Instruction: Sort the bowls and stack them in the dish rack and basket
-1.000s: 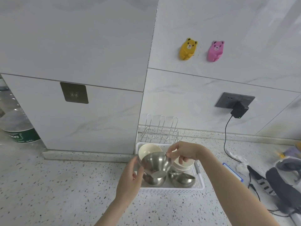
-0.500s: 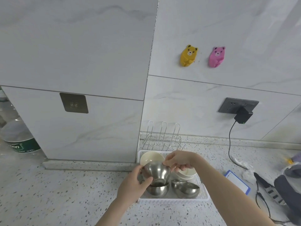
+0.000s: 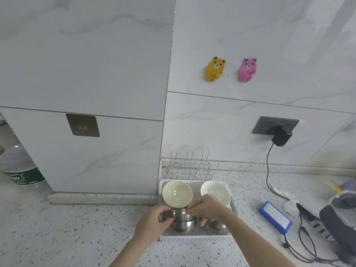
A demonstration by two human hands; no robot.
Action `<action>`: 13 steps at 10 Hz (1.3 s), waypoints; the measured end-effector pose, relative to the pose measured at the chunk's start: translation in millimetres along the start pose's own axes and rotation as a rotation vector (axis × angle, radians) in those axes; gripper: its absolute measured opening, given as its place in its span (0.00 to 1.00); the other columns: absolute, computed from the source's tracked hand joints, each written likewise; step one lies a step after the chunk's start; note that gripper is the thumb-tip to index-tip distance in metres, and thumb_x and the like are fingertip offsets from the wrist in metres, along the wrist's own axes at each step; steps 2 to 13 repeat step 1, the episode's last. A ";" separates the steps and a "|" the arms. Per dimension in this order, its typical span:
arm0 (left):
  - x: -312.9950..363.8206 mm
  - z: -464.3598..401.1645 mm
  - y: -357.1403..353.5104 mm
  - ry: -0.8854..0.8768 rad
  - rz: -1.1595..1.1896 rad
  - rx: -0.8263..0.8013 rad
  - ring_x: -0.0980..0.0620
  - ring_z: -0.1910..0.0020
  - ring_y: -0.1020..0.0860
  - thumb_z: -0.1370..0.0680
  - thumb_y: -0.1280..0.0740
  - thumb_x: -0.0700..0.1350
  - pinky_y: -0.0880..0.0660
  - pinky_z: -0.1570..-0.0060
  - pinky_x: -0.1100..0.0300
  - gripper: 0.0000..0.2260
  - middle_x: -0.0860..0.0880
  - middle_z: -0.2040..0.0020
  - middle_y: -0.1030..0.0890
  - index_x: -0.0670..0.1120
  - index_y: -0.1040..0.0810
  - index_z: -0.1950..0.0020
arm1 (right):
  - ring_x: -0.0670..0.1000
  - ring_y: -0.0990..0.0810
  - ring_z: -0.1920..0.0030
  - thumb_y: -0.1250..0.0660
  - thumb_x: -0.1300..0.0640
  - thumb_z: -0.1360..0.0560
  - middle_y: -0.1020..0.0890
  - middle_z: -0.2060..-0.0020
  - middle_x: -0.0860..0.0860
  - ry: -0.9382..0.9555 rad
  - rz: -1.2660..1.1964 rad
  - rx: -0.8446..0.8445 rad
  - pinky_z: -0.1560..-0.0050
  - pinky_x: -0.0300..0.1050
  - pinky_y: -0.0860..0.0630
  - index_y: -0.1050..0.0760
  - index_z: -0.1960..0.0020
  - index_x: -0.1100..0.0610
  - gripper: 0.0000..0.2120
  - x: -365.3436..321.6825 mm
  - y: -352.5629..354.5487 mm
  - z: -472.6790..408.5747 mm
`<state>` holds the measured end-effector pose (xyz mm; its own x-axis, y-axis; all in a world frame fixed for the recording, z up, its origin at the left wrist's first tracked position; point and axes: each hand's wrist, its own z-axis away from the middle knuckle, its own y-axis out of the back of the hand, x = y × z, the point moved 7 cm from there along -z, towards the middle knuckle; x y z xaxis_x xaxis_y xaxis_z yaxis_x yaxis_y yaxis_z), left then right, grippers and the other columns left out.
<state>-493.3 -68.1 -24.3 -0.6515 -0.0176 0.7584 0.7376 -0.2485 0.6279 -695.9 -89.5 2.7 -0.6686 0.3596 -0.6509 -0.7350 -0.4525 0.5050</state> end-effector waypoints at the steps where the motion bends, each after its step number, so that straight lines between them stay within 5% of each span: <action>1: 2.1 2.9 0.6 0.006 0.020 0.006 0.62 0.66 0.27 0.24 0.31 0.54 0.33 0.69 0.72 0.12 0.64 0.57 0.25 0.65 0.25 0.41 | 0.50 0.15 0.68 0.29 0.50 0.27 0.18 0.73 0.44 0.039 -0.035 0.018 0.78 0.32 0.36 0.17 0.45 0.47 0.11 5.0 -3.1 9.4; 13: 2.1 2.9 0.6 0.006 0.020 0.006 0.62 0.66 0.27 0.24 0.31 0.54 0.33 0.69 0.72 0.12 0.64 0.57 0.25 0.65 0.25 0.41 | 0.50 0.15 0.68 0.29 0.50 0.27 0.18 0.73 0.44 0.039 -0.035 0.018 0.78 0.32 0.36 0.17 0.45 0.47 0.11 5.0 -3.1 9.4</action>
